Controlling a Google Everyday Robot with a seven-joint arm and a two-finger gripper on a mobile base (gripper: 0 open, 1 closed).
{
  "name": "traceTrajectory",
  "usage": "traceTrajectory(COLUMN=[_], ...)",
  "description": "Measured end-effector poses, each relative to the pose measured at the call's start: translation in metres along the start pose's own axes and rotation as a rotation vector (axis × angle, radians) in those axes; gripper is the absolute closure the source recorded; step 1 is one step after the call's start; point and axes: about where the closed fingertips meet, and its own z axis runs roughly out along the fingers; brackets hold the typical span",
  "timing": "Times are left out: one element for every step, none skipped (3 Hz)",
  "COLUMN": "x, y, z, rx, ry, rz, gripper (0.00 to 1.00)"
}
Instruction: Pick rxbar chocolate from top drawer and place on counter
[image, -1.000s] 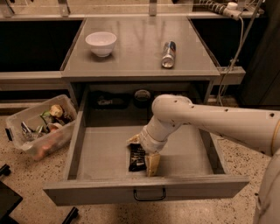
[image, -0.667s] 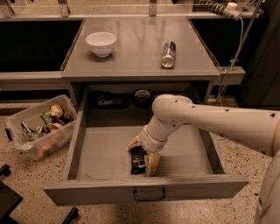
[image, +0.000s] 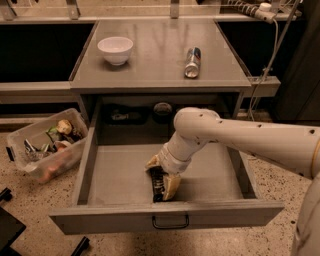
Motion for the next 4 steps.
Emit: traceTrajectory(x=[-0.0026, -0.0026, -0.0026, -0.0026], y=[-0.0006, -0.0006, -0.0006, -0.0006], z=[-0.0054, -0.0054, -0.0054, -0.0053], rx=[0.0, 0.0, 0.0, 0.0], ry=[0.0, 0.0, 0.0, 0.0], rz=[0.0, 0.0, 0.0, 0.0], gripper=[0.08, 0.27, 0.5, 0.73])
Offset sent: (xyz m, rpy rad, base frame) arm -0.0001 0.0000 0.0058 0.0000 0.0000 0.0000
